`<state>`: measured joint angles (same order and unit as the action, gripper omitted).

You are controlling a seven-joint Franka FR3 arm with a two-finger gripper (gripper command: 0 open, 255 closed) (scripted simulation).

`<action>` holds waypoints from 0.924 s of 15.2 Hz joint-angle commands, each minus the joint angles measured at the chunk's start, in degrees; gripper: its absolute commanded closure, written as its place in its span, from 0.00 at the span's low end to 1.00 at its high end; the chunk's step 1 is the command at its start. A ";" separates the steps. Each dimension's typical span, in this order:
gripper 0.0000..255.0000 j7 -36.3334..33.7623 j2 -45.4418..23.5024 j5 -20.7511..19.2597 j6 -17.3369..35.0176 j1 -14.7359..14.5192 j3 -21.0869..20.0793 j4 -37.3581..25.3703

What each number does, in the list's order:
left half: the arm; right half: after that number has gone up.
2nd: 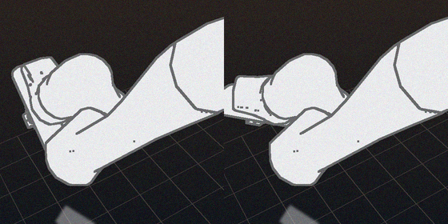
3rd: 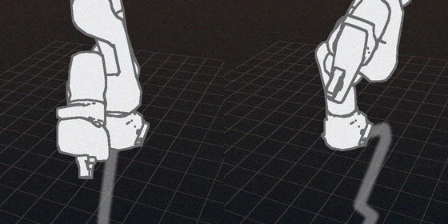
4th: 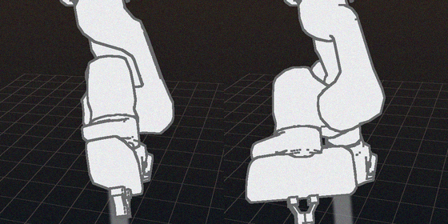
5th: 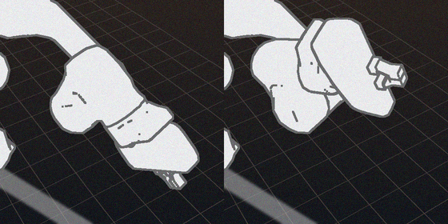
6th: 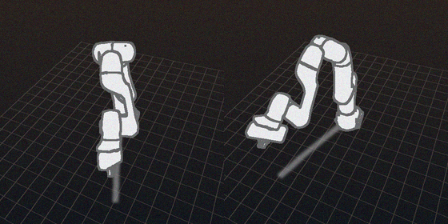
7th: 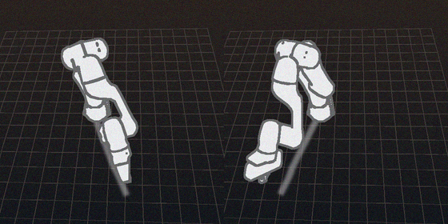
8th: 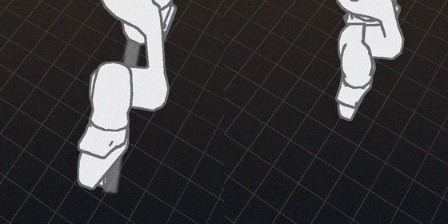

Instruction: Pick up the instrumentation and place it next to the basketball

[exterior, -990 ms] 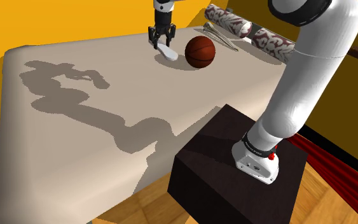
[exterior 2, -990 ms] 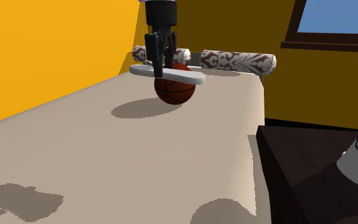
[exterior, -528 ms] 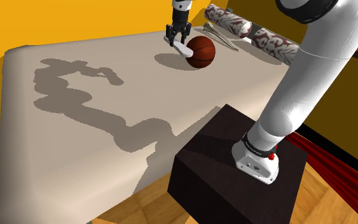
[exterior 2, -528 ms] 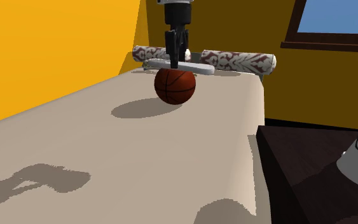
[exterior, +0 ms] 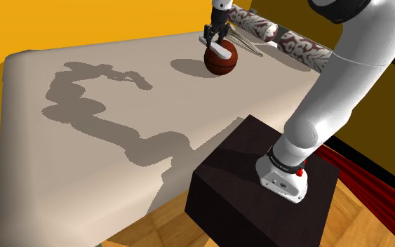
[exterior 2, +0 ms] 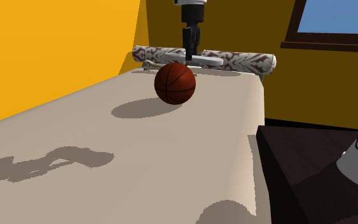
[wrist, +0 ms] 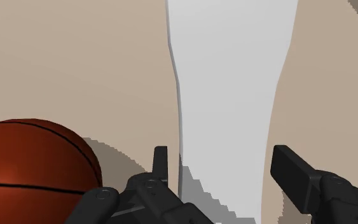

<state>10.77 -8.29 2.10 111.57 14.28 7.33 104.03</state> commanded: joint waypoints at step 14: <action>1.00 19.82 -6.71 2.60 -2.46 11.86 7.47 -8.48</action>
<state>29.01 -14.06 4.36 109.76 25.14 14.31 97.07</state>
